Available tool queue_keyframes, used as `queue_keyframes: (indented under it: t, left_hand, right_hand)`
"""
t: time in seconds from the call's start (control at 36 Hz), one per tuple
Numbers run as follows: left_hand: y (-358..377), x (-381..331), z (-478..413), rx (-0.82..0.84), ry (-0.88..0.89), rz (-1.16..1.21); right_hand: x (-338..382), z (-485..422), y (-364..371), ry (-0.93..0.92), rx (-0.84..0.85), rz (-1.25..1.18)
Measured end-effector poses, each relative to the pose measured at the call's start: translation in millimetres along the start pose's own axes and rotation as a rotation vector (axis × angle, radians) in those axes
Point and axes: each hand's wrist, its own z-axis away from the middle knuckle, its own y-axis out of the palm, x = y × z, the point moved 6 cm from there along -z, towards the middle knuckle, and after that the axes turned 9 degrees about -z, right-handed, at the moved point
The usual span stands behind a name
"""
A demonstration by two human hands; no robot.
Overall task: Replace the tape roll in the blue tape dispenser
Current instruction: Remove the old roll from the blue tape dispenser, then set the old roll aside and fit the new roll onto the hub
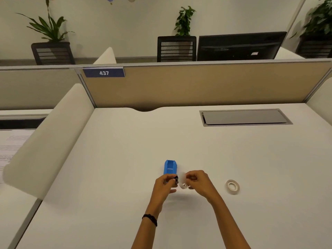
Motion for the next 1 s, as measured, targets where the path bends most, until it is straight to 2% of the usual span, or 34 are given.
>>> queue_keyframes:
  t: [0.19, 0.33, 0.61, 0.83, 1.0]
  left_hand:
    - [7.3, 19.3, -3.9, 0.098, -0.101, -0.150]
    - [9.1, 31.1, -6.2, 0.091, -0.137, -0.186]
    - [11.2, 41.8, -17.1, 0.148, -0.154, -0.177]
    - [12.9, 46.1, -22.6, 0.146, -0.144, -0.174]
    - [11.8, 42.2, -20.3, 0.134, -0.130, -0.162]
  right_hand:
    - [-32.4, -7.0, -4.2, 0.090, -0.006, 0.059]
    - [-66.3, -8.1, -5.4, 0.192, -0.015, 0.056]
    - [-67.6, -50.0, -54.8, 0.181, -0.236, -0.004]
    - [-60.3, -94.3, -121.8, 0.174, -0.502, -0.033]
    - [-45.3, -86.0, -138.7, 0.115, -0.380, 0.231]
